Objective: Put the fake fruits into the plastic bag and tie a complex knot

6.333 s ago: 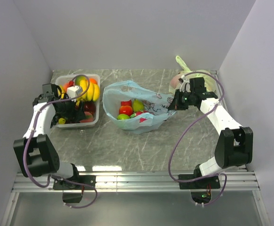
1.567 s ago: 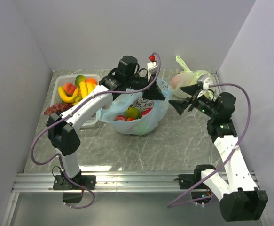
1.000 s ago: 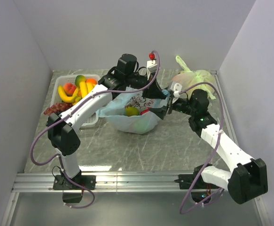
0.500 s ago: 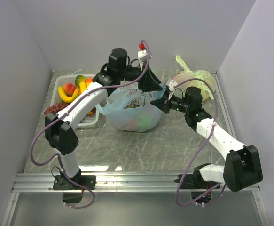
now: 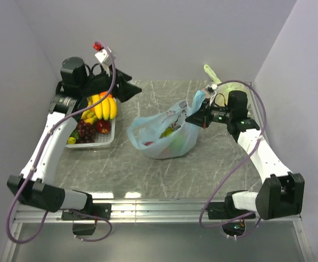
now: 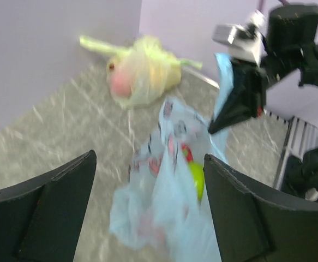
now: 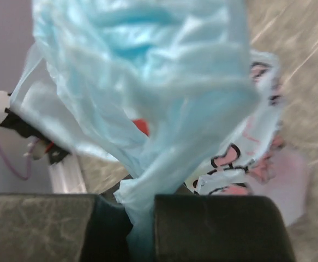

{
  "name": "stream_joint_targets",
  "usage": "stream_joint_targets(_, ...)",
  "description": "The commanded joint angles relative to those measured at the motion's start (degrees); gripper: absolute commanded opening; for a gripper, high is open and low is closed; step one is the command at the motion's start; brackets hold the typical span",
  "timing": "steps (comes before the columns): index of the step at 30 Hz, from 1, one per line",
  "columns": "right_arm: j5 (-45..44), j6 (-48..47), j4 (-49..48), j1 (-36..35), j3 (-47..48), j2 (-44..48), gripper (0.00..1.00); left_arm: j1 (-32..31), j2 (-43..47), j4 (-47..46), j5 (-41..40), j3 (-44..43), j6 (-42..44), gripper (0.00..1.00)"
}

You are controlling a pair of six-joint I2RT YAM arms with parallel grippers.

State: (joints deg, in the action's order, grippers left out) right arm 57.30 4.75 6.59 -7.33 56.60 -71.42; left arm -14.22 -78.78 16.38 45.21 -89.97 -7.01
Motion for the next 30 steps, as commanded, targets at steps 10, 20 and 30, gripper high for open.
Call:
stream_joint_targets(10, 1.0, -1.4, 8.4, 0.8, 2.6, -3.1, 0.0, 3.4, 10.1, 20.4, 9.5, 14.3, 12.2, 0.99)
stream_joint_targets(20, -0.2, -4.2, 11.8, 0.8, 4.0, -2.4, 0.0, -4.7, 4.5, 16.2, 13.9, 18.6, 5.5, 0.99)
stream_joint_targets(30, -1.7, -4.1, 10.7, 0.7, 2.6, 0.0, 0.0, -6.4, -3.3, 13.2, 6.7, 17.3, 0.9, 0.79)
